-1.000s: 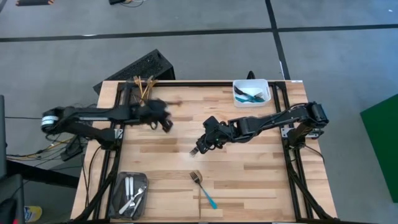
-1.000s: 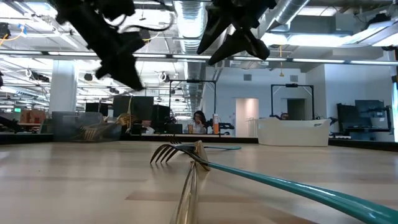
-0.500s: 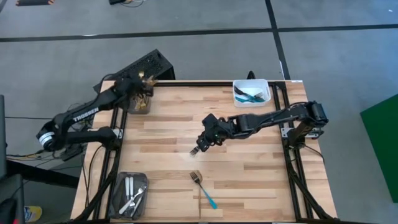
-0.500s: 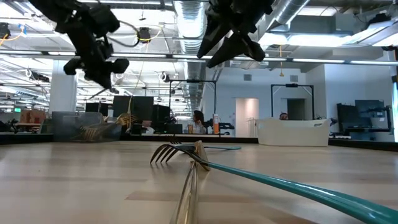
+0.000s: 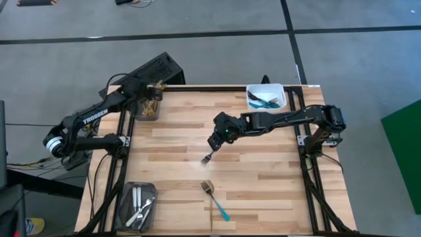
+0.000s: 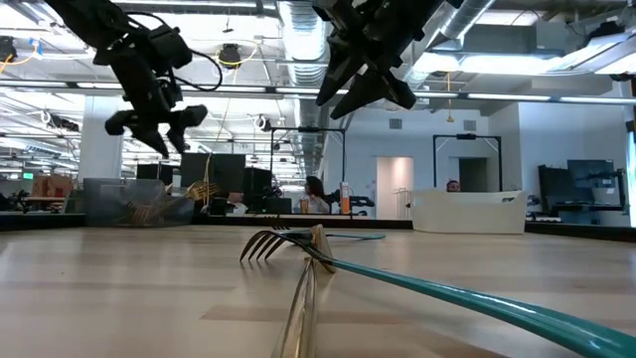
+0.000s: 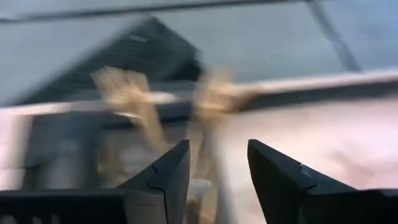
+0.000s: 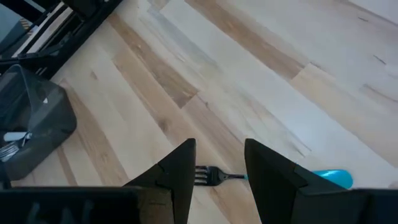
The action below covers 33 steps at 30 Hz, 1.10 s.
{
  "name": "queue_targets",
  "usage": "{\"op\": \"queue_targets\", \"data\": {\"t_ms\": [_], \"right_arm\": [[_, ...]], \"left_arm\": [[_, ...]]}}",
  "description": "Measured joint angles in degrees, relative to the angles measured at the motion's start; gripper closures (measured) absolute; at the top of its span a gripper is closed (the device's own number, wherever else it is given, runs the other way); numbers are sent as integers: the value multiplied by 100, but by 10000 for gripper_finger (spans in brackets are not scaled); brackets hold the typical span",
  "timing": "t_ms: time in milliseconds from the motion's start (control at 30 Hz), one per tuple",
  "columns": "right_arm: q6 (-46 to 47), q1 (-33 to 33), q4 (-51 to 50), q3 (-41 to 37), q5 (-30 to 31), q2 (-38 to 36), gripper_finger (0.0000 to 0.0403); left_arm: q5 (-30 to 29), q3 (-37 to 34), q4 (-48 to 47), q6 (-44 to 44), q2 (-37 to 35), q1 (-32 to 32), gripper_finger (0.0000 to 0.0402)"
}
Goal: Sort silverware by color (type)
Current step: Put the blue fork into the white bin
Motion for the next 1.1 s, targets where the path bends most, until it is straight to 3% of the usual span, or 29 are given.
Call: {"op": "queue_targets", "data": {"t_ms": [167,333,500,667,900,1100], "right_arm": [[6,-32,-37,0,-261,0,239],[6,74,-373,0,-416,0,239],[-482,396,-819,0,-281,22,239],[-2708,735,-812,-17,345,424,239],[-3860,446,-341,-2,133,1064,239],[-4749,123,-440,4,-463,1428,239]], "left_arm": [[1985,0,127,326,-50,-261,252],[2884,0,86,747,-50,-1118,268],[2890,0,149,733,-50,-2100,280],[2768,0,187,316,-65,-2911,285],[2707,0,18,-404,-526,-3481,288],[2059,29,-174,-701,-1187,-3749,288]]}}
